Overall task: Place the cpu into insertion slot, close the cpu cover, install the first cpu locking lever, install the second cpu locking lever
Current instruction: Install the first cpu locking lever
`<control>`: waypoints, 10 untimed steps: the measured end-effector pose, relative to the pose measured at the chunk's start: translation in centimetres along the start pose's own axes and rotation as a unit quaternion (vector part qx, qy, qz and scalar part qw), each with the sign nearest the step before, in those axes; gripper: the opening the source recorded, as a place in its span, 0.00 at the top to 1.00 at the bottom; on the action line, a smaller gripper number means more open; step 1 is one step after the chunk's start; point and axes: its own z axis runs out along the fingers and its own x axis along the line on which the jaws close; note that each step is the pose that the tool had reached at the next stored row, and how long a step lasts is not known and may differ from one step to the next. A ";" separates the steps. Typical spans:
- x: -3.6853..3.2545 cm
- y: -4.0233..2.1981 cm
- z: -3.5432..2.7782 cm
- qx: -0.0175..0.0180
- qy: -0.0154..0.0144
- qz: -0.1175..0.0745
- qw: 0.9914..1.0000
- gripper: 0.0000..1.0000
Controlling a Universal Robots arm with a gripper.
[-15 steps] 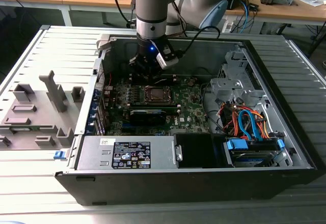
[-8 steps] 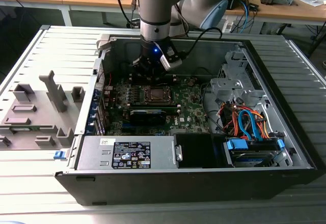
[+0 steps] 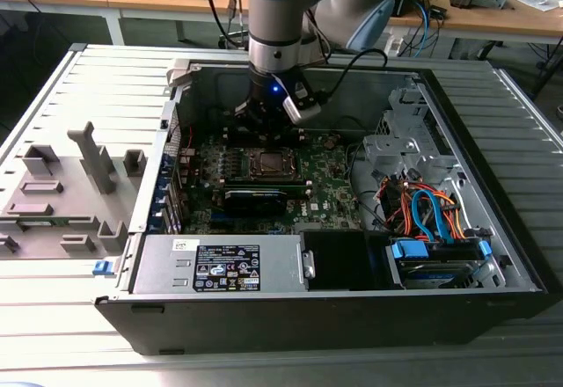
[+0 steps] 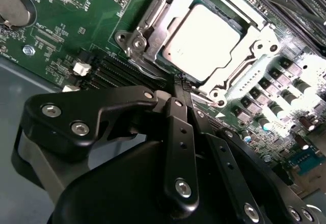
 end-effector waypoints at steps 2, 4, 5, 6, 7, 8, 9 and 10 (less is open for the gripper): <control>-0.22 -0.01 0.06 0.000 0.000 -0.001 1.000 0.89; -0.51 -0.03 0.13 0.000 0.000 -0.002 1.000 0.89; -0.68 -0.05 0.16 0.000 0.000 -0.002 1.000 0.89; -0.84 -0.07 0.19 0.000 0.000 -0.003 1.000 0.89; -0.97 -0.08 0.21 0.000 0.000 -0.004 1.000 0.89; -1.00 -0.07 0.23 0.000 0.000 -0.004 1.000 0.89; -1.01 -0.05 0.23 0.000 0.000 -0.004 1.000 0.89; -1.02 -0.05 0.23 0.000 0.000 -0.005 1.000 0.89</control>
